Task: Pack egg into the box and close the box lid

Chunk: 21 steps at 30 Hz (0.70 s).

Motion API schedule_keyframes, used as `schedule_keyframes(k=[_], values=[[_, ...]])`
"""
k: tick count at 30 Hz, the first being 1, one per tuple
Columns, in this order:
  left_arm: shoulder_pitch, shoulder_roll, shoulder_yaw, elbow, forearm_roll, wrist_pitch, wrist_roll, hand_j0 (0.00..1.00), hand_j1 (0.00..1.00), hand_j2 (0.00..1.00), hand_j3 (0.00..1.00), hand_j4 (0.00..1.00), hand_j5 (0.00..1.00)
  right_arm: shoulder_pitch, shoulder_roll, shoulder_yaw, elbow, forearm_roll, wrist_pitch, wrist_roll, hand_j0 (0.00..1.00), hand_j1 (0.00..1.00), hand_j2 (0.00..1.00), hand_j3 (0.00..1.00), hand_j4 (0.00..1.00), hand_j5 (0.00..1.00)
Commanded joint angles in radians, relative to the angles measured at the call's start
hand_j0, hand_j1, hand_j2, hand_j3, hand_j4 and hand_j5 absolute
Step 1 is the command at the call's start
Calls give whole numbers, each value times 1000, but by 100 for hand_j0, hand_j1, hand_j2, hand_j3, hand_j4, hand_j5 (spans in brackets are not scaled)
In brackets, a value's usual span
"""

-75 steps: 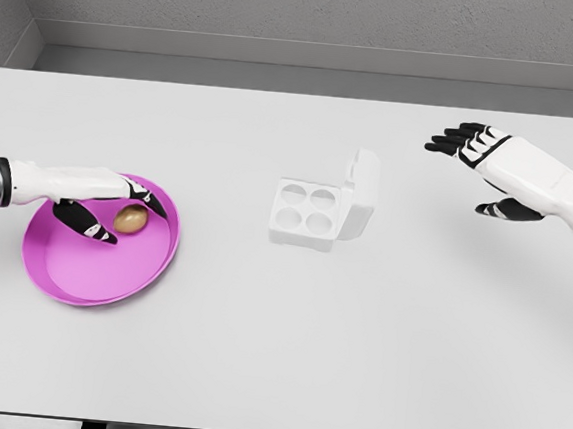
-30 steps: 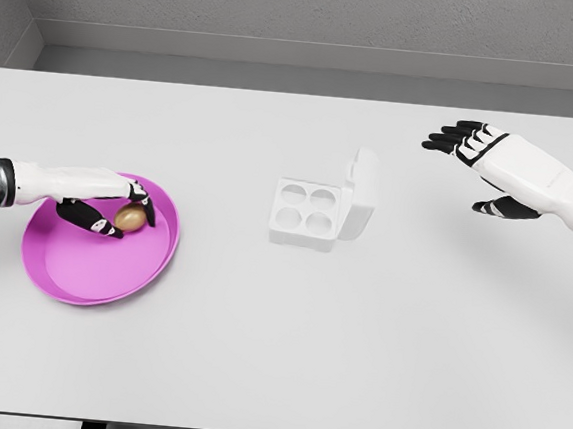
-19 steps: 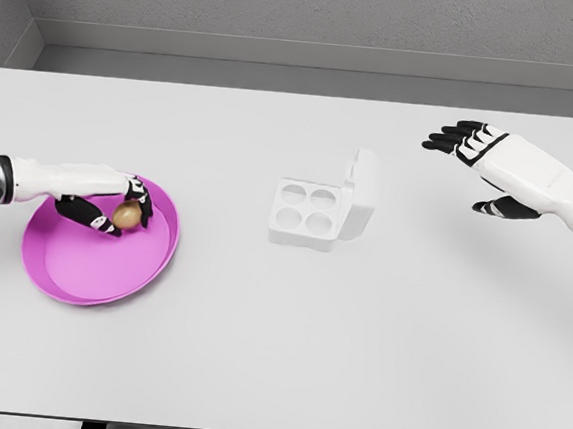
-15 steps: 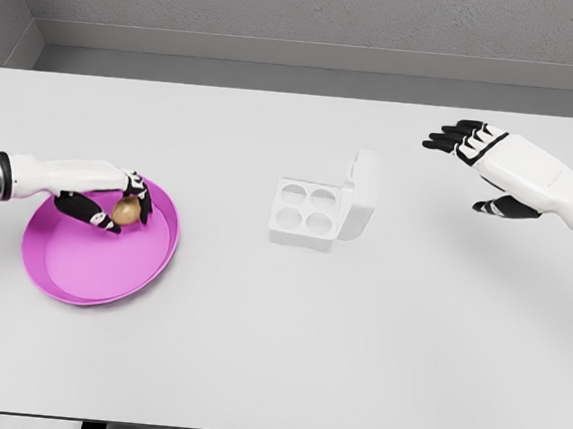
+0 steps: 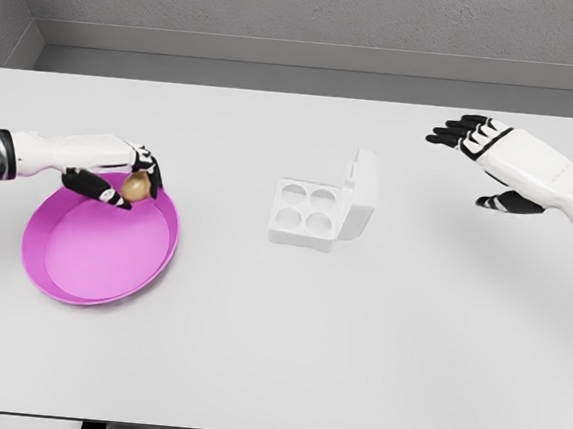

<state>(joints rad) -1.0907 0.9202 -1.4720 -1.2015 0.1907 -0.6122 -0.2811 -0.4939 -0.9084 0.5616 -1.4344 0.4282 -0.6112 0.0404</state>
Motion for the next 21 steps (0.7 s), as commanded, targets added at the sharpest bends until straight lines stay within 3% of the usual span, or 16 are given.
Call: schedule_keyframes(k=[1, 5, 8, 14, 19, 21], values=[[0, -20, 15, 0, 9, 1, 0, 46, 46, 46, 46, 46, 46, 0, -1, -2, 5, -8, 0, -1, 100, 100, 100, 100, 100, 100], [0, -52, 29, 3, 9, 1, 0, 46, 46, 46, 46, 46, 46, -40, -23, -15, 15, -19, 0, -1, 100, 100, 100, 100, 100, 100], [-2, -76, 29, 7, 12, 1, 0, 46, 46, 46, 46, 46, 46, -32, -61, -25, 29, -22, 0, -1, 100, 100, 100, 100, 100, 100], [-8, -119, 29, 11, 21, 1, 0, 46, 46, 46, 46, 46, 46, -21, -70, -48, 22, -19, 0, -1, 100, 100, 100, 100, 100, 100], [-9, -161, 29, 25, 24, 1, 0, 46, 46, 46, 46, 46, 46, 28, -95, -117, -84, -20, 0, -2, 100, 100, 100, 100, 100, 100], [-11, -179, 29, 31, 30, 1, 0, 46, 46, 46, 46, 46, 46, 26, -107, -152, -86, -20, 0, -2, 100, 100, 100, 100, 100, 100]])
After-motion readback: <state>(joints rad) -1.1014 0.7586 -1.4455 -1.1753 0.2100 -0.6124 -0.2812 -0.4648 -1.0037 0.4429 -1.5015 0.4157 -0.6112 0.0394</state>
